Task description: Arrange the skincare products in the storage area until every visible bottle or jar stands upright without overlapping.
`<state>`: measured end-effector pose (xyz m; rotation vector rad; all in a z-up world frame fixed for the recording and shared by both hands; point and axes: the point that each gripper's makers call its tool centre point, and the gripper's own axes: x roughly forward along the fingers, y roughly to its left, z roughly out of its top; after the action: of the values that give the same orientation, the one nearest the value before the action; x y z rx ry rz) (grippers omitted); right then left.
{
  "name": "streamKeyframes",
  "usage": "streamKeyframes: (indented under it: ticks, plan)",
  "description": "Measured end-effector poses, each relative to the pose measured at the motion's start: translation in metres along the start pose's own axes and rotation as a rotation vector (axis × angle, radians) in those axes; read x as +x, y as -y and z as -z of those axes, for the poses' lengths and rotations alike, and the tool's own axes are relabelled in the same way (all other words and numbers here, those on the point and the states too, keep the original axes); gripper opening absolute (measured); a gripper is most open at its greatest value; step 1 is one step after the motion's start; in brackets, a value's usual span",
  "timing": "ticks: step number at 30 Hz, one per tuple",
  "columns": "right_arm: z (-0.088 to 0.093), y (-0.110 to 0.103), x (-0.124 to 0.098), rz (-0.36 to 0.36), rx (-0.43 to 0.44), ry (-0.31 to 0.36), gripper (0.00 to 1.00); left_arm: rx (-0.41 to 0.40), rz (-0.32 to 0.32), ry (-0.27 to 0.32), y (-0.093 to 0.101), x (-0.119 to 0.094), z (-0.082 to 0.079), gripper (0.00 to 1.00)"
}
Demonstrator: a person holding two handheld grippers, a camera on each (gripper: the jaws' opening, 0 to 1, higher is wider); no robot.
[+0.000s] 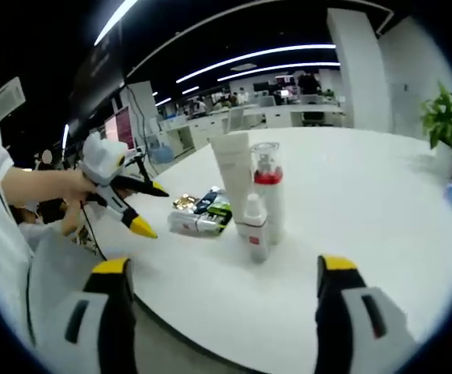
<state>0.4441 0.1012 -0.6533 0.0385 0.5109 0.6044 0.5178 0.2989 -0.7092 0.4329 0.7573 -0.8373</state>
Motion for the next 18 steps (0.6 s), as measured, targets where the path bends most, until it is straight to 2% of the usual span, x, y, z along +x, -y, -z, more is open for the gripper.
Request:
streamKeyframes:
  ticks: [8,18]
  plan:
    - [0.002,0.003,0.000,0.009,0.008,-0.007,0.99,0.061,0.032,-0.036,-0.008,0.020,-0.003,0.64]
    - [0.004,0.005,0.001,0.022,0.013,-0.014,0.98,0.180,0.085,-0.117,-0.013,0.045,0.007,0.47]
